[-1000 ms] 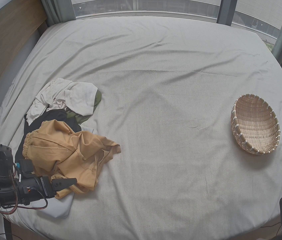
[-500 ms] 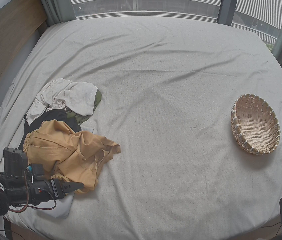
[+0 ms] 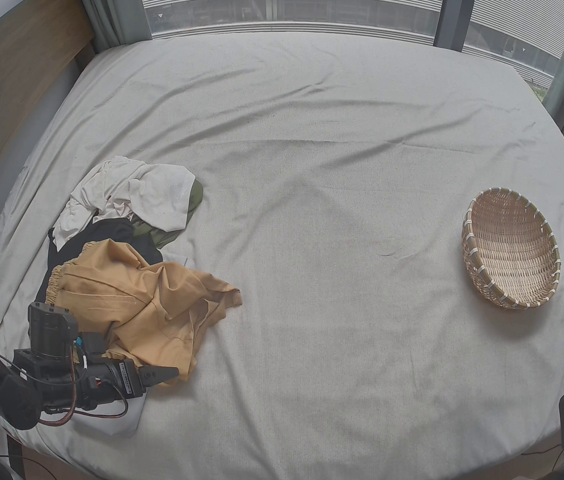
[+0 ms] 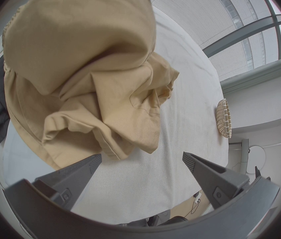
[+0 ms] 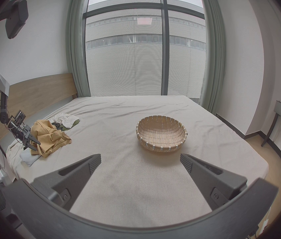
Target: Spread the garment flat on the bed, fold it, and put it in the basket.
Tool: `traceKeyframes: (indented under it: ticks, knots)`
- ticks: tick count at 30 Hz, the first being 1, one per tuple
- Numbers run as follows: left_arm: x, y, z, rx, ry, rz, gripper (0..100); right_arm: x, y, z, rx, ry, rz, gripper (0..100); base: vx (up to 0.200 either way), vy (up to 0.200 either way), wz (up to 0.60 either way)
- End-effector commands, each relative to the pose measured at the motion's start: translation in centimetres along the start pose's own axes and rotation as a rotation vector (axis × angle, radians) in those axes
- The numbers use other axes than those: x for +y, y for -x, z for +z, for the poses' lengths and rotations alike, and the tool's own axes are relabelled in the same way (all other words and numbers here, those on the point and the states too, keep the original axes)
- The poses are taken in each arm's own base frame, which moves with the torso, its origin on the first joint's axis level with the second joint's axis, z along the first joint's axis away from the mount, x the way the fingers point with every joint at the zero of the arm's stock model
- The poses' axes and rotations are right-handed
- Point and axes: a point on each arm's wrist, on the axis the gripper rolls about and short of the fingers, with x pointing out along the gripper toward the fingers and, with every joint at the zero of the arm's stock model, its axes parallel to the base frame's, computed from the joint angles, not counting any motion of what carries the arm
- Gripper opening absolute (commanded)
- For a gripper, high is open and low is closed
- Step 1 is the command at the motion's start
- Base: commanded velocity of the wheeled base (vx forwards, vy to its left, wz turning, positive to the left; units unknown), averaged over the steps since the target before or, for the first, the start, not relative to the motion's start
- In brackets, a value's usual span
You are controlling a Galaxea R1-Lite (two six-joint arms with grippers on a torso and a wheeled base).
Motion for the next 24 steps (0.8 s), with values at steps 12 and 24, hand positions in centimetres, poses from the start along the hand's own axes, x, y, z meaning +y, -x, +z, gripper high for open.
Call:
traceKeyframes:
  ticks: [12,24]
  knots:
    - [0.8,-3.3,-0.1,-0.016,-0.022,-0.013,100,0.0,-0.1,-0.5,0.017,-0.001,0.000,100,0.000,0.000,0.00]
    - [0.3,-4.3,-0.2,-0.021,-0.043,-0.030,100,0.0,-0.1,-0.5,0.017,-0.001,0.000,100,0.000,0.000,0.00]
